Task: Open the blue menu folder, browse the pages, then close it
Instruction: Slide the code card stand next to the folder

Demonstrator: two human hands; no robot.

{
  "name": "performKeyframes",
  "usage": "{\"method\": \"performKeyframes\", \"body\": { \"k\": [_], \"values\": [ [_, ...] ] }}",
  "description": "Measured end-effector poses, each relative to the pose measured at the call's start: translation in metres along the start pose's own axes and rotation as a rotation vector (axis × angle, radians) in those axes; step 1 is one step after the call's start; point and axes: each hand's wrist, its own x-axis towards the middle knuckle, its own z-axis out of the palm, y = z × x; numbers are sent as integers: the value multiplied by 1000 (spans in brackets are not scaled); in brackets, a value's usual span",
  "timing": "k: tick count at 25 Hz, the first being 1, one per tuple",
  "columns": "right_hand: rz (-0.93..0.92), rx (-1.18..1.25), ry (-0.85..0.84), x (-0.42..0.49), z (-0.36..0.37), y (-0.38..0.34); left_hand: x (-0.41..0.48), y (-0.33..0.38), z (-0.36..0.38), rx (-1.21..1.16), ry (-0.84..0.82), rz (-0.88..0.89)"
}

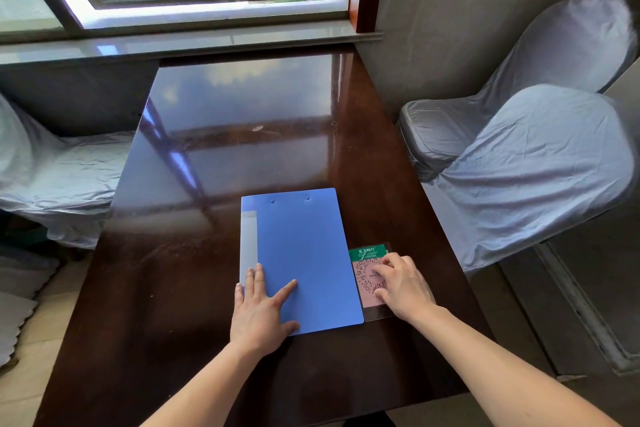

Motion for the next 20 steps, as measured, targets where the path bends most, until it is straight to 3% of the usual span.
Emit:
{"method": "performKeyframes", "body": {
  "k": [20],
  "values": [
    [7, -19, -2, 0, -4, -6, 0, 2, -1, 9, -8, -1]
  ]
}}
